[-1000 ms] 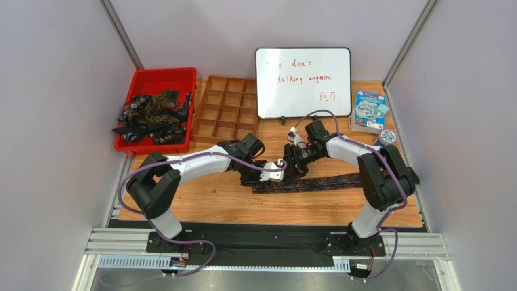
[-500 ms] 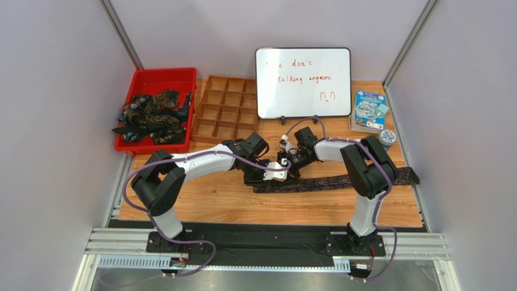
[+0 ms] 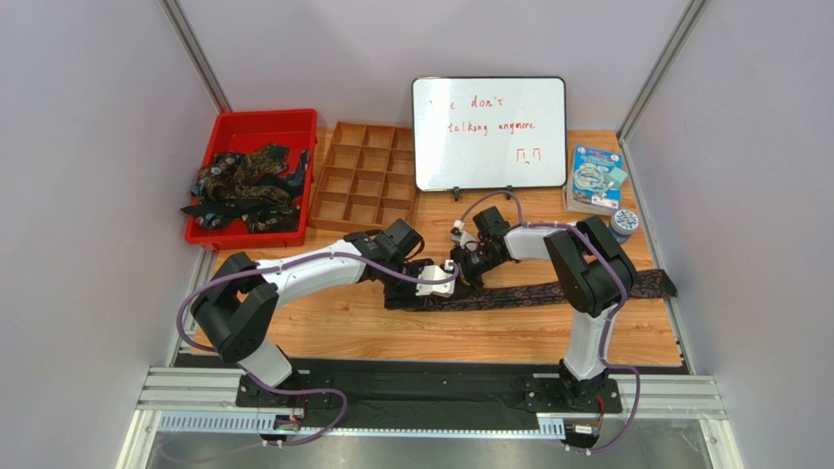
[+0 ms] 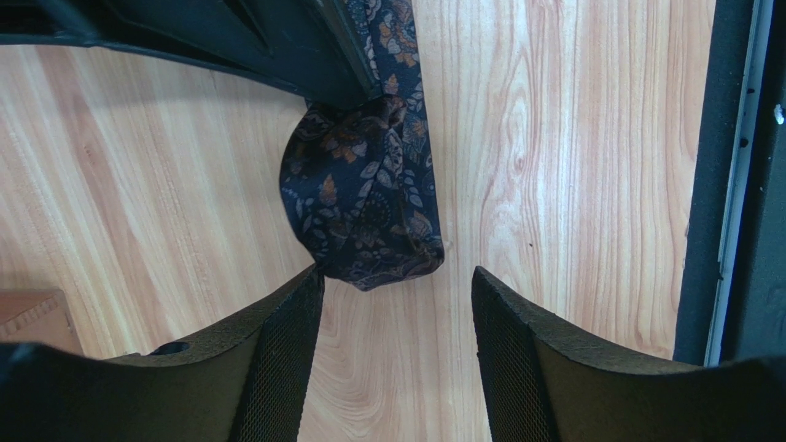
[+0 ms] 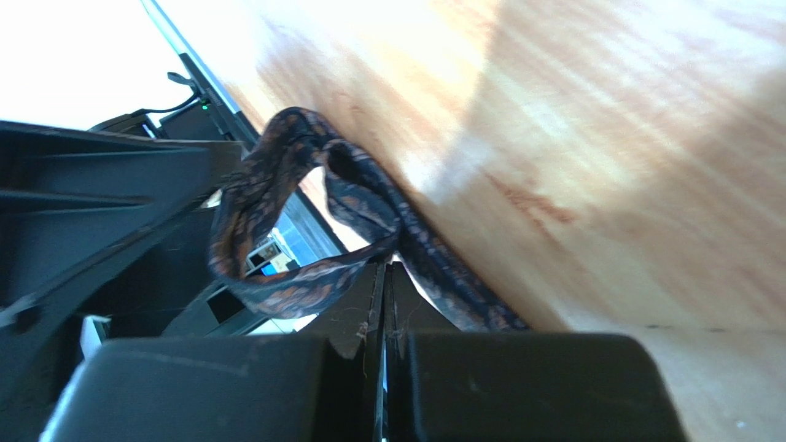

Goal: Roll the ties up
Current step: Roll the tie at the center of the board.

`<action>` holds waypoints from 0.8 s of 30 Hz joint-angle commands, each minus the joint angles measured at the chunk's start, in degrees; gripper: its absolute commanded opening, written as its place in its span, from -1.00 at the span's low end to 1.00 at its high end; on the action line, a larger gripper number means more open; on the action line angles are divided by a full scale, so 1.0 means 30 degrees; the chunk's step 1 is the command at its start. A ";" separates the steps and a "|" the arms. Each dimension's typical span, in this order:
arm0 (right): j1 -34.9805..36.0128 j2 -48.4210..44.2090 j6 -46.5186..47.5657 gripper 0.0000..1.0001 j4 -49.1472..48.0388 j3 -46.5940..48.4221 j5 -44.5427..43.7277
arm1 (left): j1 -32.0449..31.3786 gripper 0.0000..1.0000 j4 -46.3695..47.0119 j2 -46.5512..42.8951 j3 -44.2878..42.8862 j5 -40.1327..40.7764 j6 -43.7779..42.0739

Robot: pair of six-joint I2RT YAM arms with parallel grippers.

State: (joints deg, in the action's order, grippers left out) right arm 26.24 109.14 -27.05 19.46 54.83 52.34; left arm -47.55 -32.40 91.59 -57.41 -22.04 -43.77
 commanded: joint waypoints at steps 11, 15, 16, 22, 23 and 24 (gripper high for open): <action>-0.0307 -0.1663 0.0110 -0.51 0.1508 0.0767 0.1039 | -0.0029 -0.25 0.1925 -0.0736 -0.0315 -0.1148 0.0908; -0.0894 -0.2190 0.0489 -0.30 0.2387 0.0796 0.1538 | -0.0087 -0.31 0.1836 0.0082 -0.0785 -0.1441 0.0879; -0.0982 -0.2423 0.0781 -0.25 0.2563 0.0825 0.1568 | -0.0088 -0.32 0.1807 0.0259 -0.0902 -0.1441 0.0850; -0.1364 -0.2777 0.1516 -0.08 0.3883 0.1031 0.1773 | -0.0146 -0.33 0.1631 0.1402 -0.1635 -0.1207 0.0908; -0.1393 -0.2777 0.1284 -0.07 0.3738 0.1031 0.1802 | -0.0146 -0.33 0.1602 0.1606 -0.1810 -0.1120 0.0937; -0.1393 -0.2806 0.1137 -0.06 0.3534 0.0944 0.1832 | -0.0175 -0.33 0.1573 0.1695 -0.1899 -0.1119 0.0966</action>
State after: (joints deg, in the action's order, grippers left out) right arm 22.02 102.85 -24.12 28.91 55.94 55.57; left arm -47.62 -28.01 95.24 -60.18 -24.12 -41.63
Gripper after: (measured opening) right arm 0.459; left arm 0.335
